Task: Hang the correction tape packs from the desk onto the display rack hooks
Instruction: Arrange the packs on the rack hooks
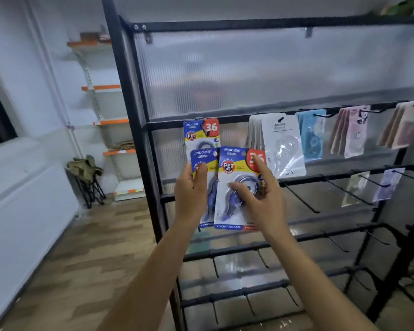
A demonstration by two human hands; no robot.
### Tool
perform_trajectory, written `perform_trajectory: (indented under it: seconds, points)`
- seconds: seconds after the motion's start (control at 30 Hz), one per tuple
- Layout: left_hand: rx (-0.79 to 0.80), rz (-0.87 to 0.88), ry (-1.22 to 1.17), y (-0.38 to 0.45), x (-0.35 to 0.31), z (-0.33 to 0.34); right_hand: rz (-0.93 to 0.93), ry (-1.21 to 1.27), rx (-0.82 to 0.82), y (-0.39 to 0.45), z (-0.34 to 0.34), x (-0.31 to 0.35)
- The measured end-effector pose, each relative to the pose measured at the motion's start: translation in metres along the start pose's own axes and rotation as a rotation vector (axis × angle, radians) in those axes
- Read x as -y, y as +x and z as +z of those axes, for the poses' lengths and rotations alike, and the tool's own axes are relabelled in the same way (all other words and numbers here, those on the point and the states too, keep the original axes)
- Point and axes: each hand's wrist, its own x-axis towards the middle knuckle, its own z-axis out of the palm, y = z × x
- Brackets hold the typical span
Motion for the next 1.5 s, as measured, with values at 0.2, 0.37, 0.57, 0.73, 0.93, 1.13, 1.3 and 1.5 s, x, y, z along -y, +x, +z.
perform_trajectory:
  seconds: [0.2, 0.37, 0.57, 0.73, 0.93, 1.13, 1.3, 1.5]
  points:
    - [-0.097, 0.009, -0.017, 0.027, -0.017, 0.013, -0.043, 0.105, 0.056, 0.026, -0.012, 0.013]
    - [-0.11, 0.035, 0.044, 0.036, -0.018, 0.012, -0.1, 0.1, 0.102, 0.036, -0.006, 0.017]
    - [-0.071, 0.029, 0.012, 0.038, -0.013, 0.006, -0.13, 0.072, 0.132, 0.041, 0.008, 0.019]
    - [-0.08, -0.013, 0.035, 0.044, -0.01, 0.004, -0.143, 0.029, 0.148, 0.044, 0.017, 0.022]
    - [-0.039, -0.042, -0.005, 0.05, -0.001, 0.001, -0.172, -0.019, 0.145, 0.045, 0.018, 0.021]
    - [-0.016, -0.035, 0.026, 0.07, 0.001, 0.002, -0.233, -0.134, 0.14, 0.046, 0.02, 0.023]
    - [-0.04, -0.065, 0.307, 0.1, 0.005, -0.001, -0.248, -0.183, 0.131, 0.048, 0.026, 0.027]
    - [-0.109, -0.146, 0.473, 0.124, 0.011, 0.002, -0.253, -0.202, 0.131, 0.049, 0.029, 0.027]
